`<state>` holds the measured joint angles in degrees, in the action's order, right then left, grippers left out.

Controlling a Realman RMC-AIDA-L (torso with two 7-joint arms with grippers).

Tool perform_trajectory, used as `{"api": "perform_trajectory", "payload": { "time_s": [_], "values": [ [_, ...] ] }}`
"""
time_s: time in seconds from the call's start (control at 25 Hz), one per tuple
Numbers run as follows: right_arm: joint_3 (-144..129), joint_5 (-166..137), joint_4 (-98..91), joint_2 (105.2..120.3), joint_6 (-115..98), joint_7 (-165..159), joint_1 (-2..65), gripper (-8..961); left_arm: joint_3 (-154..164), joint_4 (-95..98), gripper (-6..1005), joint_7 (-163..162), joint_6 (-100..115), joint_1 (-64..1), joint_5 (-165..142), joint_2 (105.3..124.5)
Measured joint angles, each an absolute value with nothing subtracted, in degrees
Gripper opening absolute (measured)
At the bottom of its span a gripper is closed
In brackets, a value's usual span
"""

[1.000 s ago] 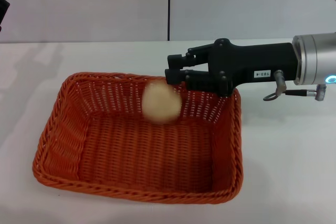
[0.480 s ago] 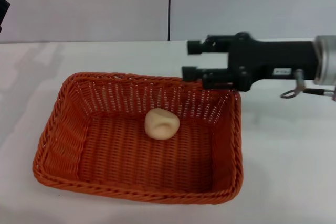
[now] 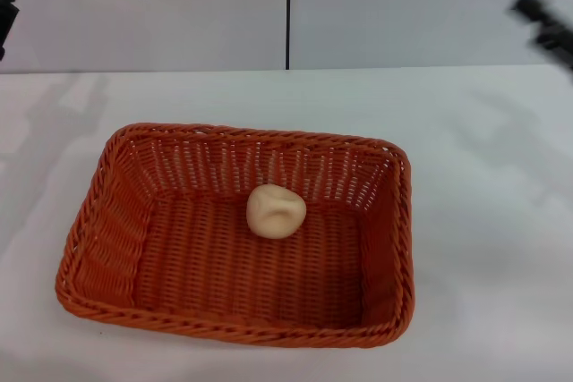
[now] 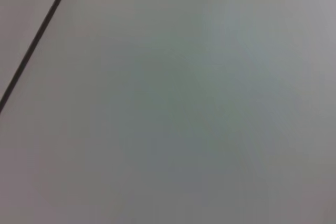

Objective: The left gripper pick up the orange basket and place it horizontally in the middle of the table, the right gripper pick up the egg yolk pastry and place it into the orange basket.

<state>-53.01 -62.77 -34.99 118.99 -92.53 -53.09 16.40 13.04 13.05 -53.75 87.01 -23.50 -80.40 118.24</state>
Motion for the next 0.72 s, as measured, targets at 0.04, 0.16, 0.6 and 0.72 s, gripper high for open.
{"api": "perform_trajectory", "payload": {
  "time_s": [0.04,0.16,0.6,0.72],
  "values": [
    [-52.54,-58.87,-32.97,118.98,-92.86,-50.28,15.36,669,13.01,12.75,482,-53.36,87.01,-23.49,-80.41,118.24],
    [-49.34,-50.10,-26.20,119.00,-93.94,-41.75,13.53,670,13.00,12.51,482,-52.91,87.05,-23.48,-80.40,118.23],
    [-28.03,-41.03,-8.03,119.15,-94.74,-24.31,14.52,671,12.81,11.14,482,-51.59,87.44,-22.76,-76.42,118.23],
    [-24.96,-40.96,-6.02,119.13,-94.41,-23.61,14.88,670,12.45,10.72,482,-51.09,87.48,-22.25,-75.72,118.24]
  ]
}}
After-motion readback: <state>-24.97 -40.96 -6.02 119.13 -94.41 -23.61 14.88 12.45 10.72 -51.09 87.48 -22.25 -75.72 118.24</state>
